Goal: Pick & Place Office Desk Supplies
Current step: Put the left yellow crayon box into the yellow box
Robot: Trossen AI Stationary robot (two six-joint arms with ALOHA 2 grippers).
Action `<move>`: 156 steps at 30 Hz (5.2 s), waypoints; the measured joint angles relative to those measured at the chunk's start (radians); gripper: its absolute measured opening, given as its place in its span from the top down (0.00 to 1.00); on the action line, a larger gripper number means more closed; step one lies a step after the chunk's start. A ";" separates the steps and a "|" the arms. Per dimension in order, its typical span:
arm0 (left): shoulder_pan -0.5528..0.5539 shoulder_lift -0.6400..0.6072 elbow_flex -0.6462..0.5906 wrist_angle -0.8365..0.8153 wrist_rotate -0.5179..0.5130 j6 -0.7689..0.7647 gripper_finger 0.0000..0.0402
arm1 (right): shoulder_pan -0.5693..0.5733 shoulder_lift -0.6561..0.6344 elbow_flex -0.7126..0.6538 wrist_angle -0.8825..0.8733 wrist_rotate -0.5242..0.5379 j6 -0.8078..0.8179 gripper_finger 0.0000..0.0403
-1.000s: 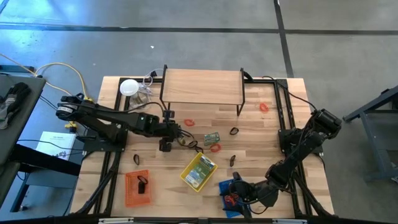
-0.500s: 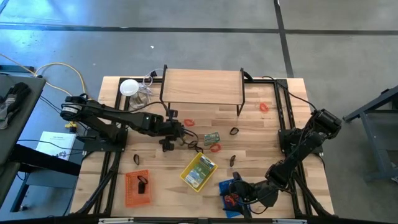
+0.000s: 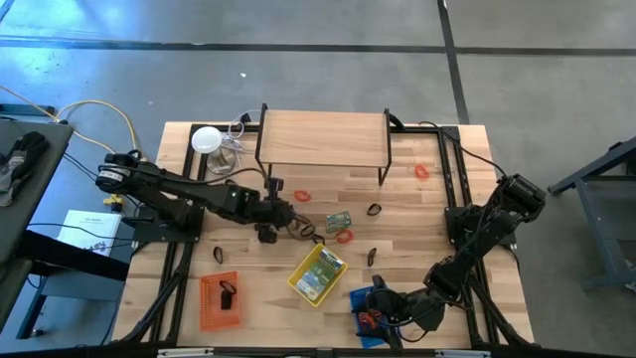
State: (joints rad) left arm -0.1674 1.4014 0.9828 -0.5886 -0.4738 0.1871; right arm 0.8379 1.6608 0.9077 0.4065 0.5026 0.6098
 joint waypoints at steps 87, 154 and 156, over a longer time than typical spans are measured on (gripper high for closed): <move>-0.317 0.285 0.307 0.174 0.232 -1.026 1.00 | 0.013 0.000 0.000 -0.031 0.001 0.052 0.37; -0.458 0.372 0.081 0.546 -0.415 -1.054 1.00 | 0.014 0.000 0.000 -0.053 0.019 0.078 0.37; -0.463 0.372 0.079 0.577 -0.417 -1.017 1.00 | 0.014 0.000 0.000 -0.053 0.019 0.077 0.37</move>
State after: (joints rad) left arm -0.6309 1.7729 1.0618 -0.0116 -0.8905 -0.8294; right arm 0.8520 1.6611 0.9081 0.3534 0.5220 0.6870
